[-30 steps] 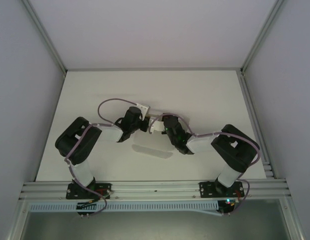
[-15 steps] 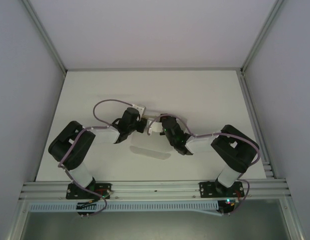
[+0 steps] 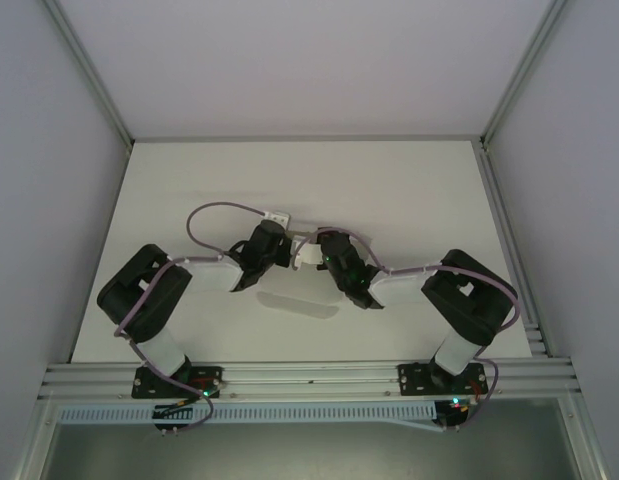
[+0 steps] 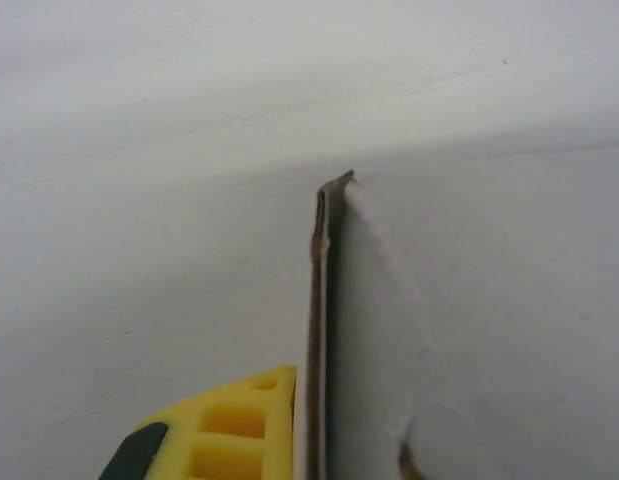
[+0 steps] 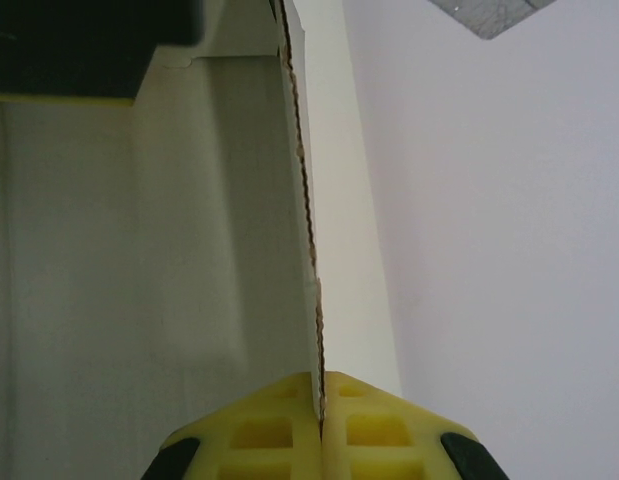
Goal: Assemble paper box
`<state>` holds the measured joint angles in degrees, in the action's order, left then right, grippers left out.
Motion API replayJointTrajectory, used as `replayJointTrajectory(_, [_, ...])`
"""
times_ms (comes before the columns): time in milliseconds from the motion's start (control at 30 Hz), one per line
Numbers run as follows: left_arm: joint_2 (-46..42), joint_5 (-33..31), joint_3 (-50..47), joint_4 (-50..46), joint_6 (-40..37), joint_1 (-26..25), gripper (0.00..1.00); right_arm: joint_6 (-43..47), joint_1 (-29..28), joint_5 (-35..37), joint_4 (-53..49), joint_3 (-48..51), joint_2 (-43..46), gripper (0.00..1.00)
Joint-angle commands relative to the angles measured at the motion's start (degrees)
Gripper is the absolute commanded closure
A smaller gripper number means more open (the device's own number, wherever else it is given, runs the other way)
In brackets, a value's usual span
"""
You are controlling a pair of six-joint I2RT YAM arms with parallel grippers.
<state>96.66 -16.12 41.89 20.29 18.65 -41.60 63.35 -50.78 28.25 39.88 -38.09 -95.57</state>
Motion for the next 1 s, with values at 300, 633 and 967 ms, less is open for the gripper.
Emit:
replayJointTrajectory(300, [-3.2,8.2,-3.3,0.8,0.4,3.1,0.46,-6.5,1.2,5.1,-6.4,-0.5,2.3,1.00])
replayJointTrajectory(633, [-8.9,20.6,-5.1,2.2,1.3,3.1,0.30,-7.4,0.8,3.6,-6.4,-0.5,2.2,1.00])
replayJointTrajectory(967, [-1.7,15.3,-0.9,0.5,1.7,3.3,0.65,-8.1,0.5,2.3,-7.3,-1.0,3.0,1.00])
